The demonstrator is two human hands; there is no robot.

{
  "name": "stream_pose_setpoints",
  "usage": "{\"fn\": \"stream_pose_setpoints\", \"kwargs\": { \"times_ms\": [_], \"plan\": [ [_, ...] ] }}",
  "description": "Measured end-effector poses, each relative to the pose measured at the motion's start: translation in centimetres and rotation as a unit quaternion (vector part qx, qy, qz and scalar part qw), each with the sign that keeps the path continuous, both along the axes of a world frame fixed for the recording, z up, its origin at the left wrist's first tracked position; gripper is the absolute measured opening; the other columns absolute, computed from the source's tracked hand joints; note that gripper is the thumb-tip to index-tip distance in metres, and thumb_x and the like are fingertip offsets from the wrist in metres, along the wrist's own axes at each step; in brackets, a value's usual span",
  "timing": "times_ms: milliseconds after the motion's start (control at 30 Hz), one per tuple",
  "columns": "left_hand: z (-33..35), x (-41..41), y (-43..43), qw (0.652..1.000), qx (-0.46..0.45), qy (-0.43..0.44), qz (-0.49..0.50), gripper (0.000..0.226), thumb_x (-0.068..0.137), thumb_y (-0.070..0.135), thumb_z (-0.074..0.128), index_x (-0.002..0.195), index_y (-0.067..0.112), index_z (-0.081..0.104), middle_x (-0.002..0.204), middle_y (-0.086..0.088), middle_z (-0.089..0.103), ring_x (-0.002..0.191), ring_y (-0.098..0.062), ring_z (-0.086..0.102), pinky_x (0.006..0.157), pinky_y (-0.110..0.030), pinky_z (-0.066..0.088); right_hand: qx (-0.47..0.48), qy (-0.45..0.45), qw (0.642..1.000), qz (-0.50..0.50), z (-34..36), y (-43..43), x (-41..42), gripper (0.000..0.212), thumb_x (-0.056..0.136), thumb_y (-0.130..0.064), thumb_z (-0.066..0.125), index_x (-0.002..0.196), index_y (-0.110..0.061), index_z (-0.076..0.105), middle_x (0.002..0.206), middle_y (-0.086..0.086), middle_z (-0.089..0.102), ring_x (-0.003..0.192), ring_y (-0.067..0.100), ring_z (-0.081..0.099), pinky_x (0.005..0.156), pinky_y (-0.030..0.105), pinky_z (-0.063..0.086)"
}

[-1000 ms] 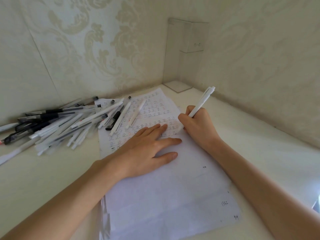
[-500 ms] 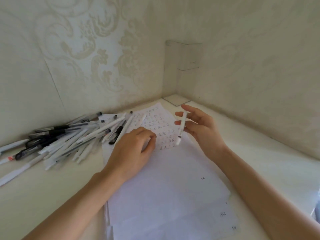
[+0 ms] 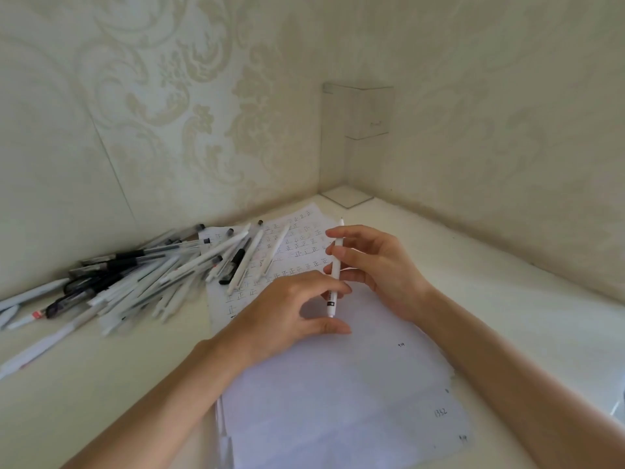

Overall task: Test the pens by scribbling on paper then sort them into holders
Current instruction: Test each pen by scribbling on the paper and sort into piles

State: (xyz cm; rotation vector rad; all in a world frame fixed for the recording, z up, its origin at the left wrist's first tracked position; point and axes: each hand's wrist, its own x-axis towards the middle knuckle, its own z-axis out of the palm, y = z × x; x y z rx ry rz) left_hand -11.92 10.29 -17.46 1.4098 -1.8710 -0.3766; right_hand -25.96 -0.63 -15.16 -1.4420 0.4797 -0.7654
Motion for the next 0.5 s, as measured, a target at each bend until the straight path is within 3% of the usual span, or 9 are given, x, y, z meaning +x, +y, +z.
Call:
{"fn": "stream_pose_setpoints", "kwargs": {
  "times_ms": [167,300,400,500],
  "plan": [
    [-0.4,0.1,-0.1,1.000,-0.002,-0.011,0.010,0.036,0.074,0.036,0.073,0.105,0.021,0.064,0.097,0.008,0.063,0.092,-0.001,0.056,0.084,-0.017,0.042,-0.020,0.005,1.000,-0.008,-0.2,0.1,0.1,0.020,0.087,-0.001,0.061,0.104,-0.010,0.067,0.084,0.004,0.064,0.072,0.022,0.068,0.064,0.024,0.054],
    [-0.1,0.1,0.0,0.996,-0.012,-0.084,0.042,0.038,0.085,0.047,0.056,0.116,0.024,0.053,0.107,0.010,0.056,0.098,-0.001,0.049,0.086,-0.016,0.037,-0.032,-0.006,0.999,-0.021,-0.1,-0.1,0.4,0.024,0.092,-0.005,0.056,0.112,-0.015,0.065,0.106,0.014,0.065,0.073,0.018,0.067,0.068,0.027,0.055],
    [0.5,0.9,0.4,0.982,-0.068,-0.100,0.148,0.033,0.088,0.046,0.042,0.105,0.022,0.054,0.097,0.009,0.055,0.090,-0.005,0.052,0.077,-0.022,0.041,-0.050,-0.002,0.998,-0.029,-0.1,-0.4,0.2,0.028,0.096,-0.013,0.051,0.121,-0.021,0.061,0.113,0.006,0.067,0.091,0.021,0.070,0.082,0.030,0.056],
    [0.9,2.5,0.8,0.948,-0.101,-0.123,0.276,0.014,0.092,0.026,0.046,0.094,0.017,0.056,0.087,0.004,0.058,0.079,-0.016,0.054,0.062,-0.026,0.039,-0.095,0.035,0.994,-0.050,-0.2,-0.9,-0.3,0.029,0.096,-0.015,0.050,0.123,-0.024,0.058,0.120,0.000,0.064,0.096,0.014,0.068,0.088,0.029,0.054]
  ]
}}
